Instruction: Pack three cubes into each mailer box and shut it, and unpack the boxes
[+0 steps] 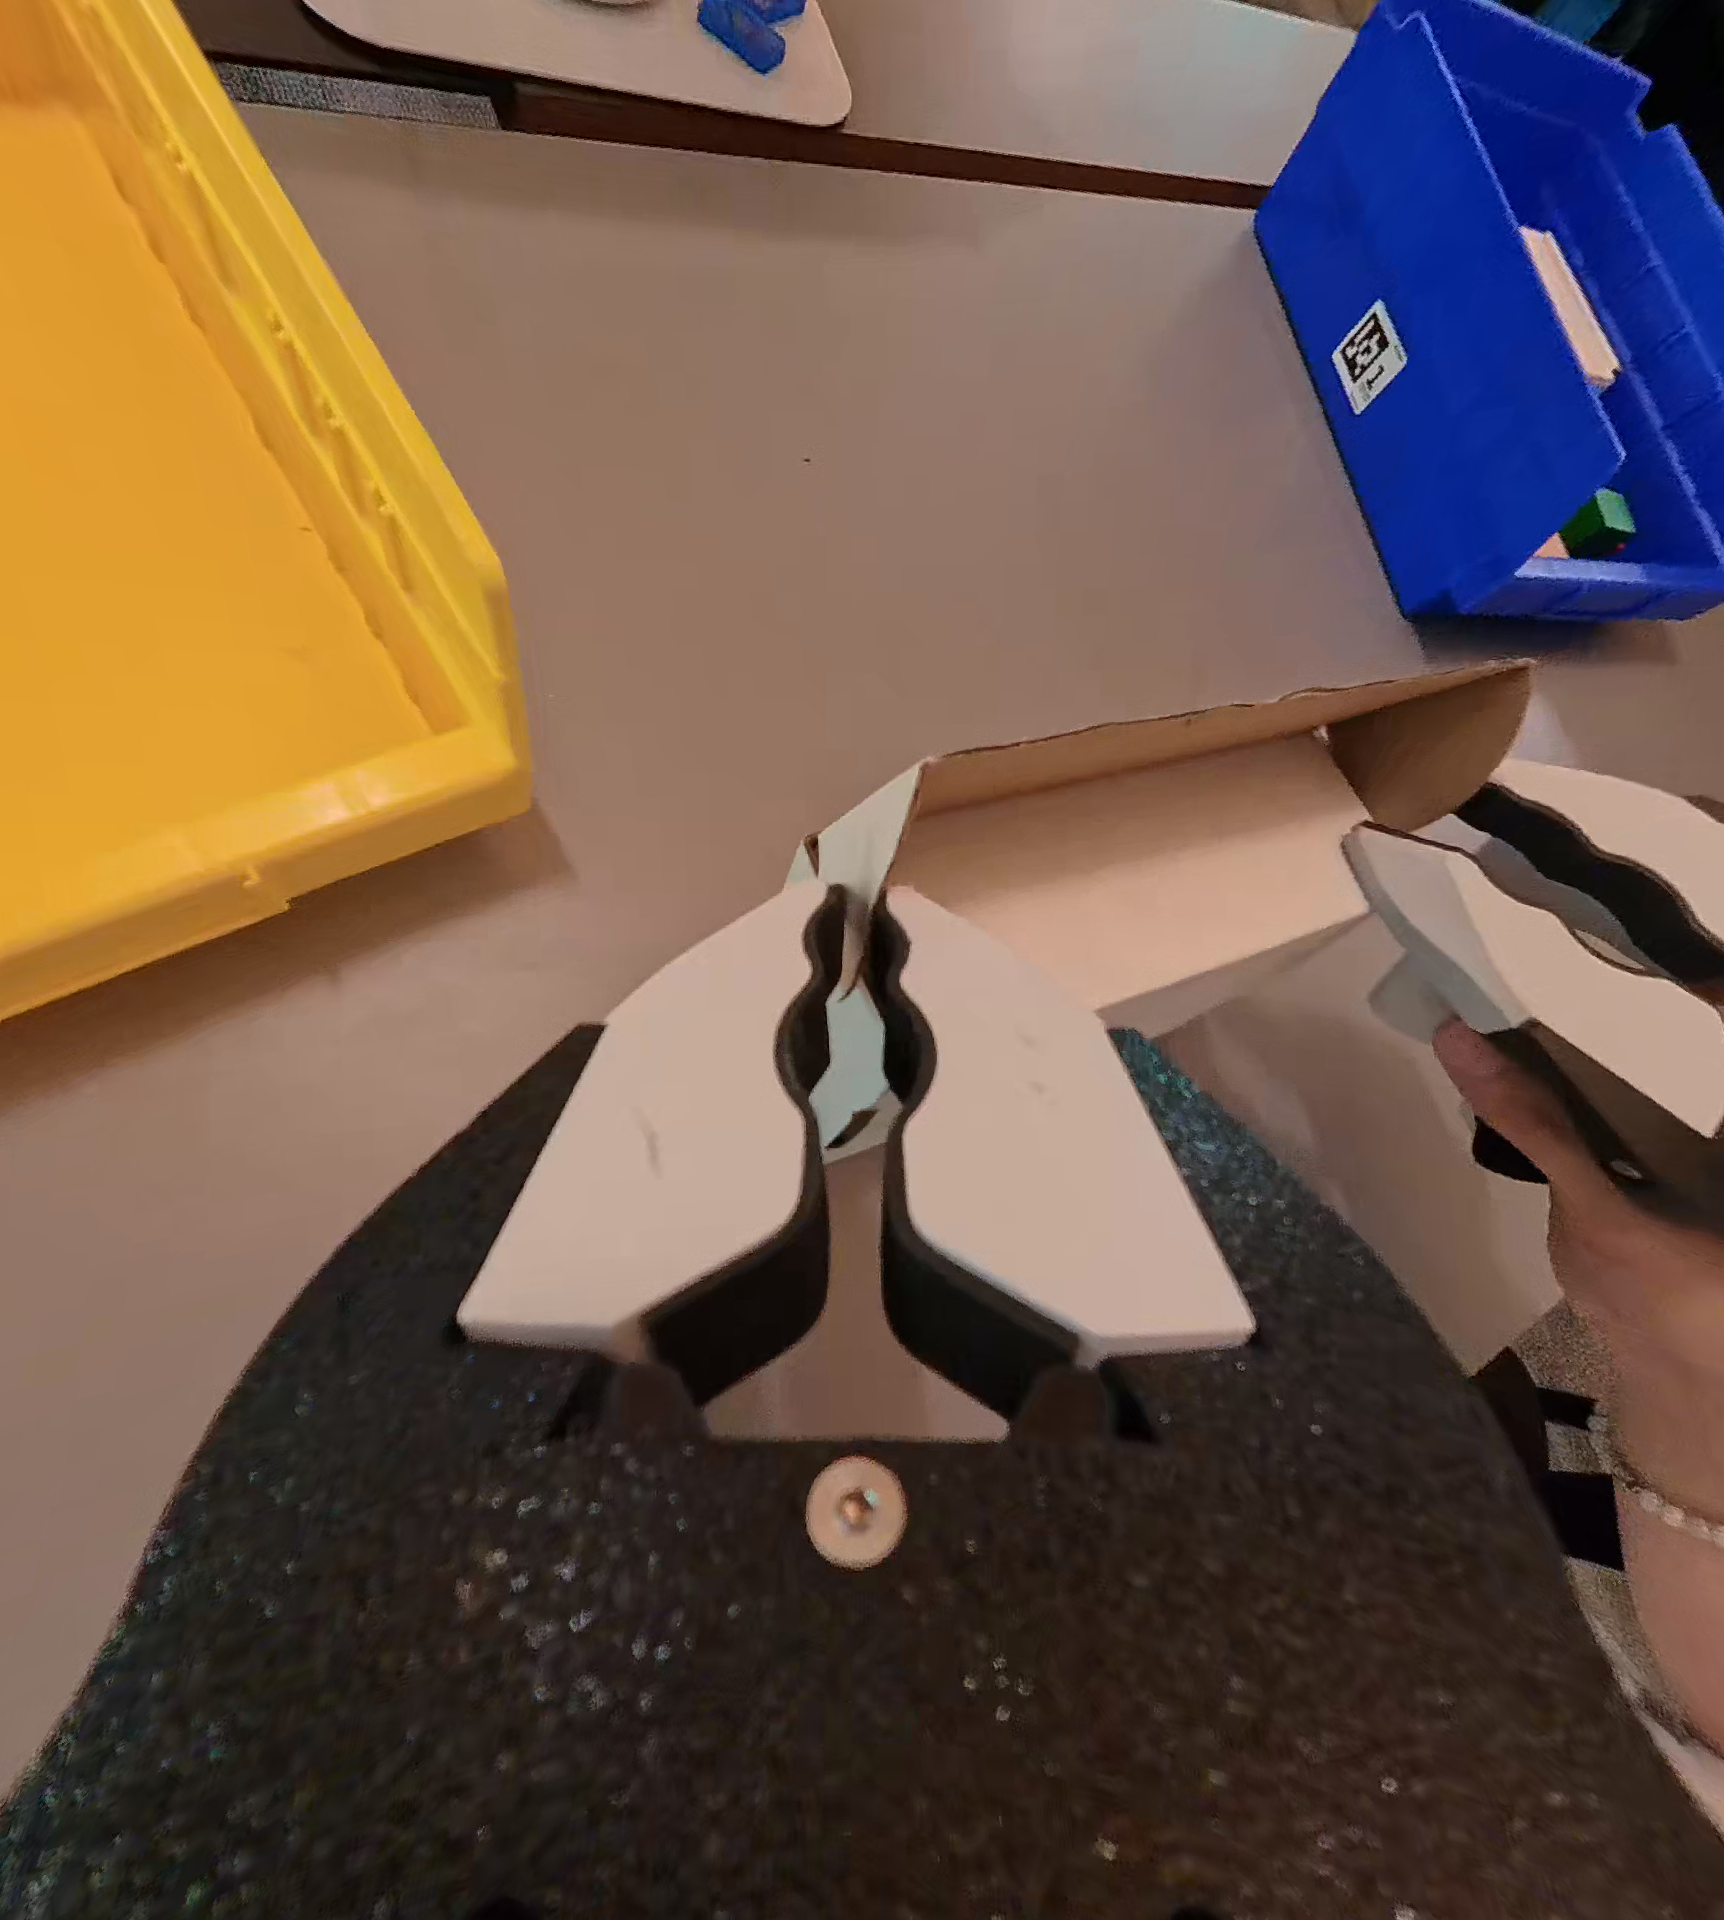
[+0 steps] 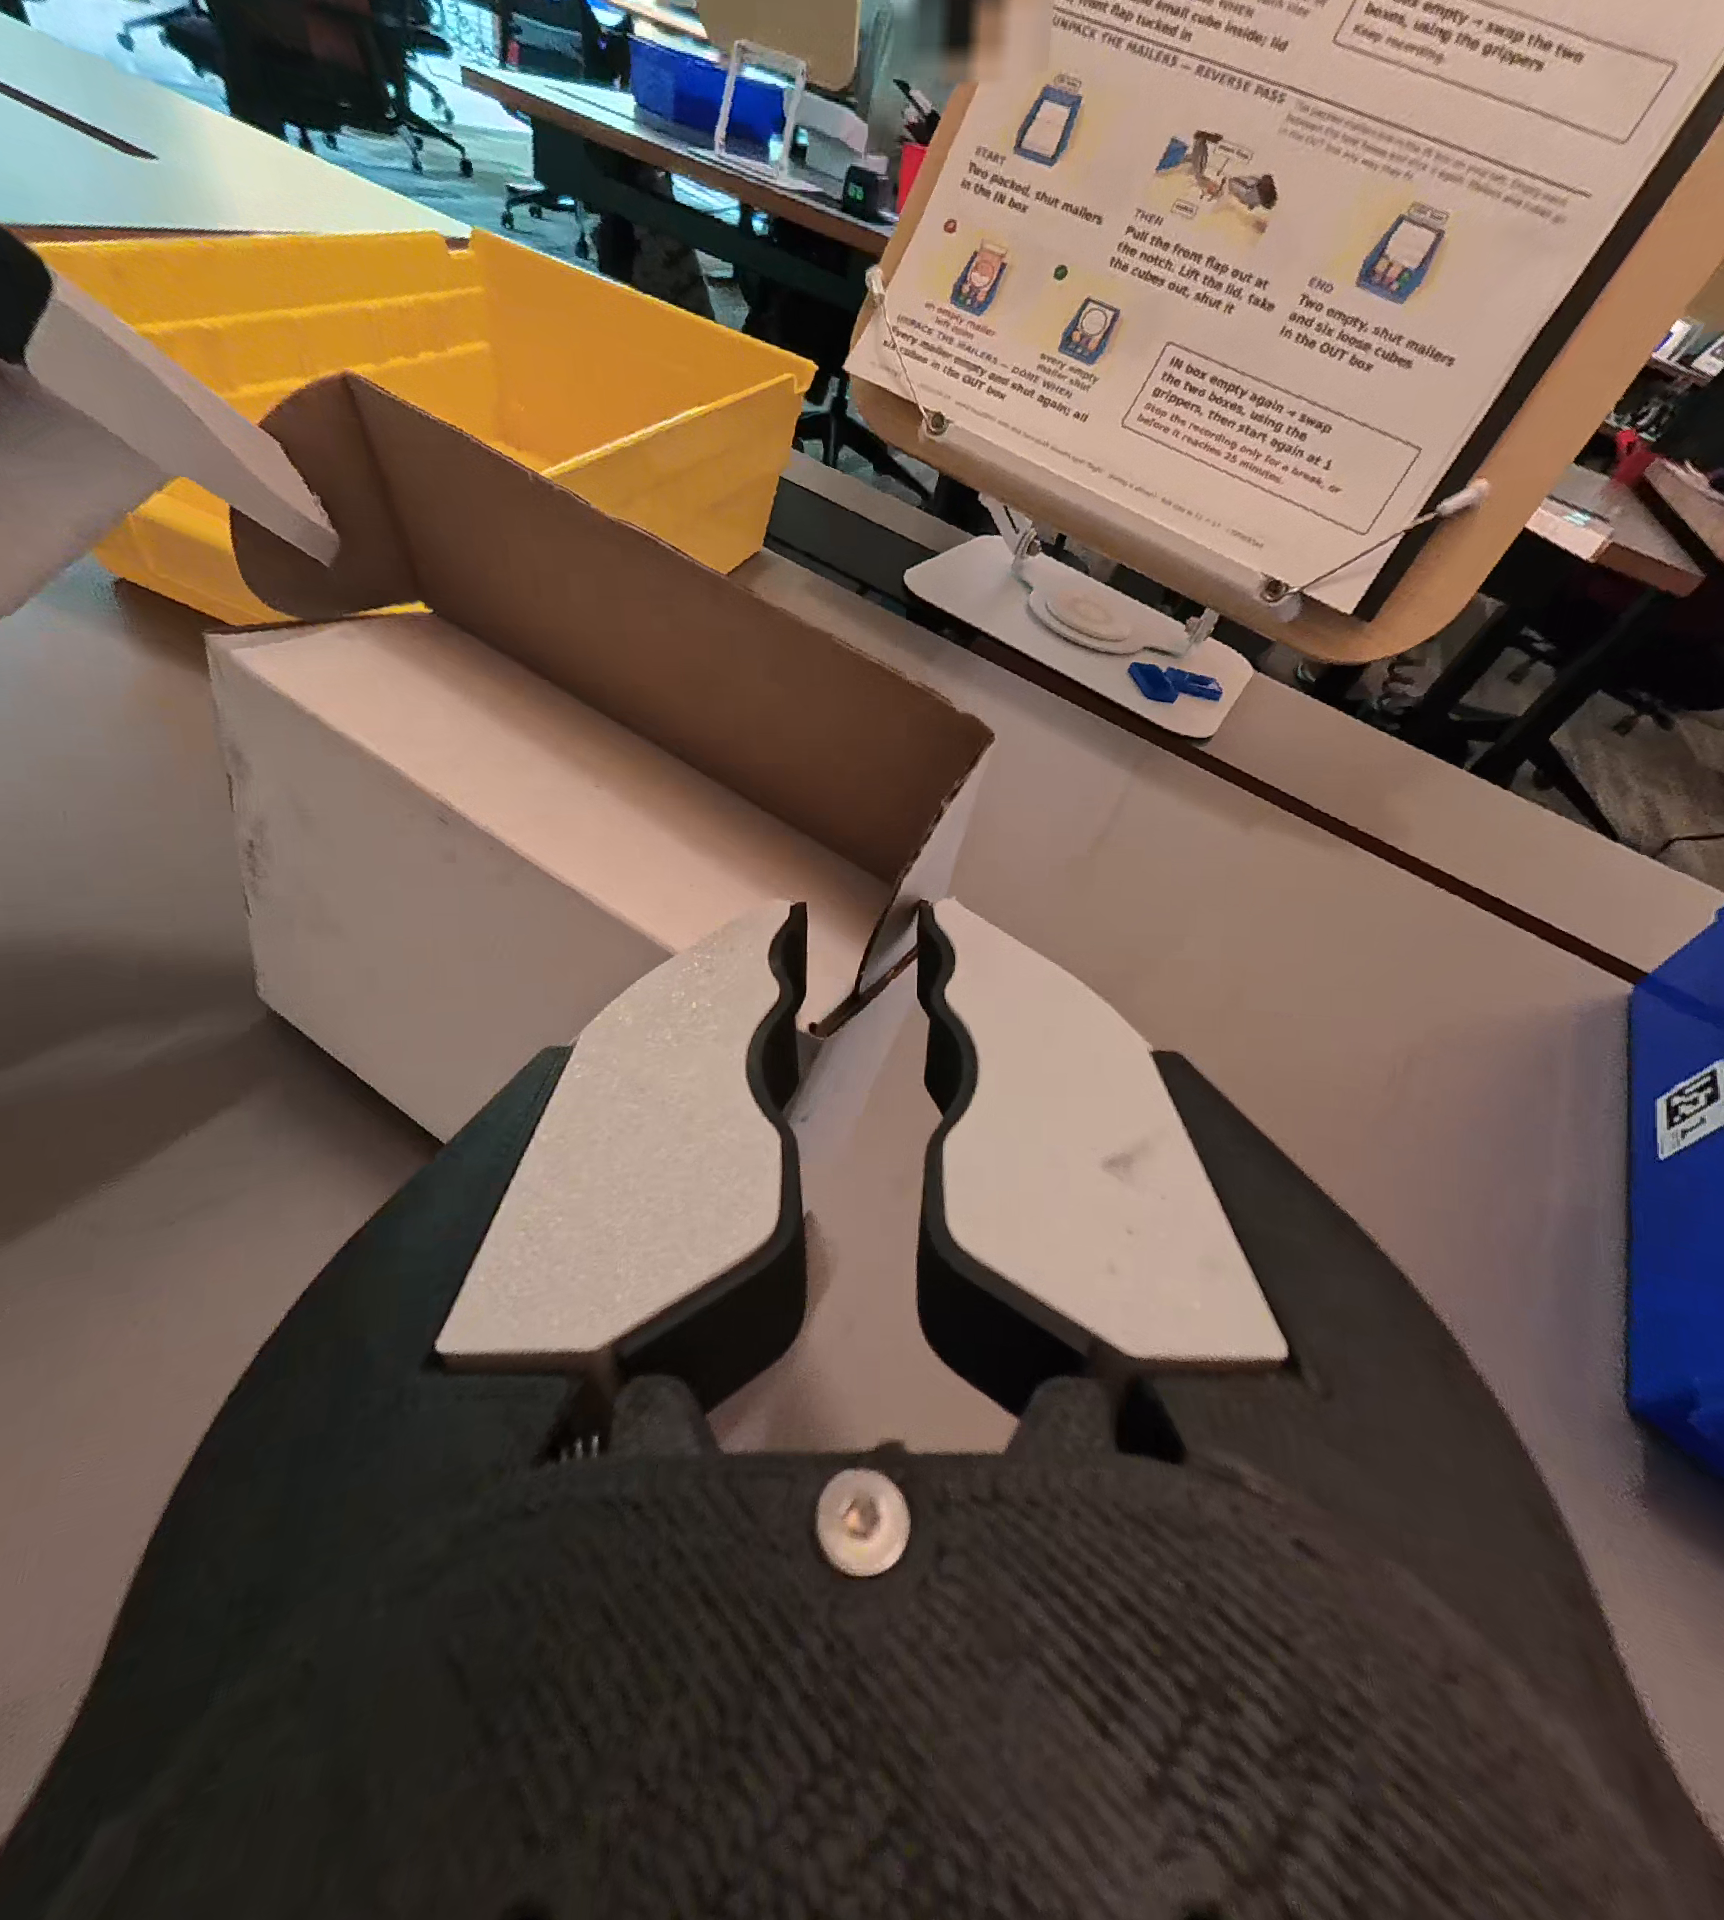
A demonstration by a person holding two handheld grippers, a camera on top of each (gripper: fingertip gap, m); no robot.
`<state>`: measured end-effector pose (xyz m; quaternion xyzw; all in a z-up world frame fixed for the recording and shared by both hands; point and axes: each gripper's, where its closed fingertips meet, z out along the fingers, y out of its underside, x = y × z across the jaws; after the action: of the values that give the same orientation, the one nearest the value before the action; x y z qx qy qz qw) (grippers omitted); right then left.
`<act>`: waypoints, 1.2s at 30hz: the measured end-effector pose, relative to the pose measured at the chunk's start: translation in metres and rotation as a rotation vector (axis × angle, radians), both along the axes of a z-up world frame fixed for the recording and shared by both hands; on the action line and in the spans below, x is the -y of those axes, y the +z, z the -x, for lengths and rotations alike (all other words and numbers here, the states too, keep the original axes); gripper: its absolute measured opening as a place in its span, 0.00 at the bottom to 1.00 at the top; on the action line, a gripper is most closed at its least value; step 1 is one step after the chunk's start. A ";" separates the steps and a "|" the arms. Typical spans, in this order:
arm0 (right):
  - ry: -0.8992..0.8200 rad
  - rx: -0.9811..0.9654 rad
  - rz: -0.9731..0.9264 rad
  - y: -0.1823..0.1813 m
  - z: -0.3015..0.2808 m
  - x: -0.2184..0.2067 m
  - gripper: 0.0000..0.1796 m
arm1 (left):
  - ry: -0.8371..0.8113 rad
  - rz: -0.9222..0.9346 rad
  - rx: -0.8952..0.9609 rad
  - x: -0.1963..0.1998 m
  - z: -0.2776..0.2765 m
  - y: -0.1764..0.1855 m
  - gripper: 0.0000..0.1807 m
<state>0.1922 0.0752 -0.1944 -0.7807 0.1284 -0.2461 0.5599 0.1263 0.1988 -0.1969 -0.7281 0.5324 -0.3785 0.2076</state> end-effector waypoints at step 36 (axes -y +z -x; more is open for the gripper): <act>0.023 -0.049 -0.089 -0.007 0.007 0.022 0.07 | 0.183 -0.300 0.163 0.024 -0.006 -0.001 0.01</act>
<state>0.1853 0.0536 -0.2018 -0.7623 0.1439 -0.2145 0.5935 0.1322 0.1746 -0.1975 -0.7012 0.4958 -0.3322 0.3900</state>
